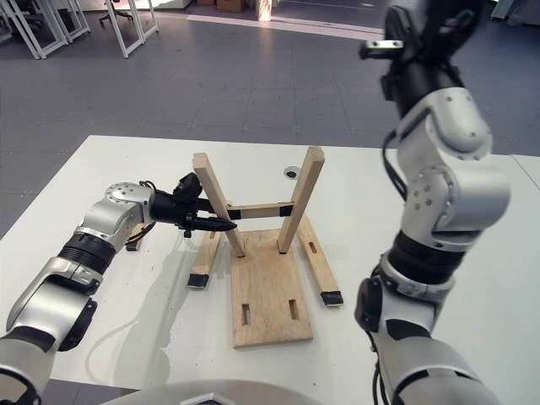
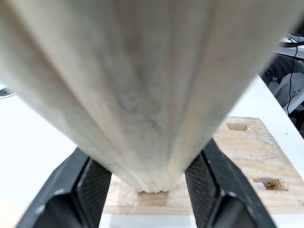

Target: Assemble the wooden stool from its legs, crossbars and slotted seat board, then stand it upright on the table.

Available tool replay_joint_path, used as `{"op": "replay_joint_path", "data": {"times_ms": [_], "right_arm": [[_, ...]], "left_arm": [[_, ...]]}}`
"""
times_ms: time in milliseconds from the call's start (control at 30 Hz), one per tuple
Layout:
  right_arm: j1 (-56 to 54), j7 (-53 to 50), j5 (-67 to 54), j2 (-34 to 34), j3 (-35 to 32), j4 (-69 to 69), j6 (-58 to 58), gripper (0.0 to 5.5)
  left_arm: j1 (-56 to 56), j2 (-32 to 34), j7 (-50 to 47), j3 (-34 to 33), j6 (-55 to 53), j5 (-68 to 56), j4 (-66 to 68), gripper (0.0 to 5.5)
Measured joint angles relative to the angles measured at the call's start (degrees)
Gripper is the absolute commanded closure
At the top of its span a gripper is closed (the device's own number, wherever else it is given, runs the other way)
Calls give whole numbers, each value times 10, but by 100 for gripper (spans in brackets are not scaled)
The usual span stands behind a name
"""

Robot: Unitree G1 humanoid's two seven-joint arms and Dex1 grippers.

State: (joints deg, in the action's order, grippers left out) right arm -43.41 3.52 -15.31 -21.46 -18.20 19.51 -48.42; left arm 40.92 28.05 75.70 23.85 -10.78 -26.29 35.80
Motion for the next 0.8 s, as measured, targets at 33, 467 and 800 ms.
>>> {"op": "replay_joint_path", "data": {"times_ms": [33, 467, 800], "right_arm": [[27, -1, 18, -21, -1, -11, 2, 534], [236, 127, 52, -41, 314, 67, -174, 534], [231, 204, 35, -120, 333, 102, -205, 534]], "left_arm": [[0, 1, 0, 0, 0, 0, 0, 343], [-5, 12, -3, 0, -1, -2, -7, 343], [6, 10, 6, 7, 13, -2, 10, 343]]}}
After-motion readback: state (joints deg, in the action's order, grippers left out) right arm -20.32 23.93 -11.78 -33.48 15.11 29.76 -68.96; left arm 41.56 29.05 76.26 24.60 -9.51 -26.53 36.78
